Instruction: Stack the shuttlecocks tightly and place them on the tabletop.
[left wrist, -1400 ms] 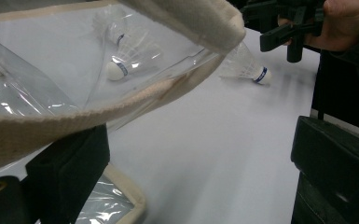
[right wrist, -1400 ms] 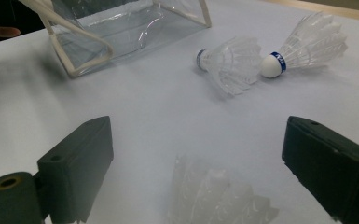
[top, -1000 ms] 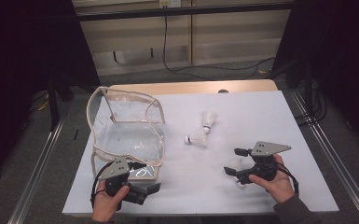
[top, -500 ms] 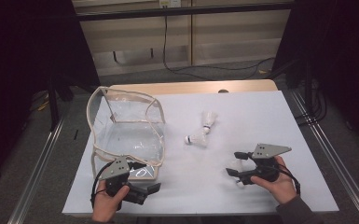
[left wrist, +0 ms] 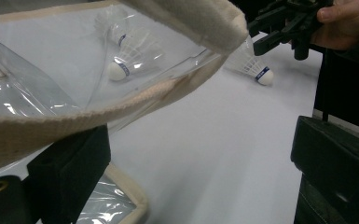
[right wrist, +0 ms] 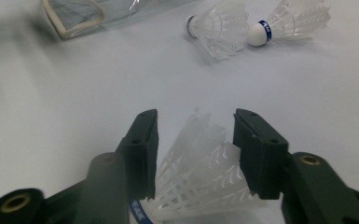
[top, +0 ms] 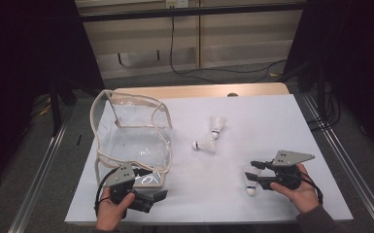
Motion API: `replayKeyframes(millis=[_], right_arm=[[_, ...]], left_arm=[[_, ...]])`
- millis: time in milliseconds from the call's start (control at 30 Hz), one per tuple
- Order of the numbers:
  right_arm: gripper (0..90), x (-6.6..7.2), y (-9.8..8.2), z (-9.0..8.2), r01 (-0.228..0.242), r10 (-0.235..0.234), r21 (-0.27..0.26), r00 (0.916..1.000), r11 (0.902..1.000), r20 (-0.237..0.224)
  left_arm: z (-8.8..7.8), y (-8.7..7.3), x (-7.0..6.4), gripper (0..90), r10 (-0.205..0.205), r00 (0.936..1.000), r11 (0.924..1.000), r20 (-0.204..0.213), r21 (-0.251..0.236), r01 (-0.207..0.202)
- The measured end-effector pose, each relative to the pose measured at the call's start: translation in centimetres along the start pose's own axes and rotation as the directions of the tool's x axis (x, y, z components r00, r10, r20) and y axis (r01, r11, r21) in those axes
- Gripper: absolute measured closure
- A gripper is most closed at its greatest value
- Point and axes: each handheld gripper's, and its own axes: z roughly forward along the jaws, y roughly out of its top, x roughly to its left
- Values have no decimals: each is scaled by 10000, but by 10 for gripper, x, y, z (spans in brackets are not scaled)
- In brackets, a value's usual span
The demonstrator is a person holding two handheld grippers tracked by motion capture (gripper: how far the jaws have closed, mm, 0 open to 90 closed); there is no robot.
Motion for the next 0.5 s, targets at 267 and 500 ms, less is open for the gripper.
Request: replayKeyframes(millis=[267, 500], right_arm=[[816, -3, 2, -7, -549, 544, -222, 9983, 9982, -215], [877, -4, 9, -3, -1090, 1065, -707, 9936, 9915, -381]], left_arm=[[0, 0, 0, 49, -1, 10000, 10000, -11, 3, 1], [0, 0, 0, 48, 14, 10000, 10000, -3, -13, -14]])
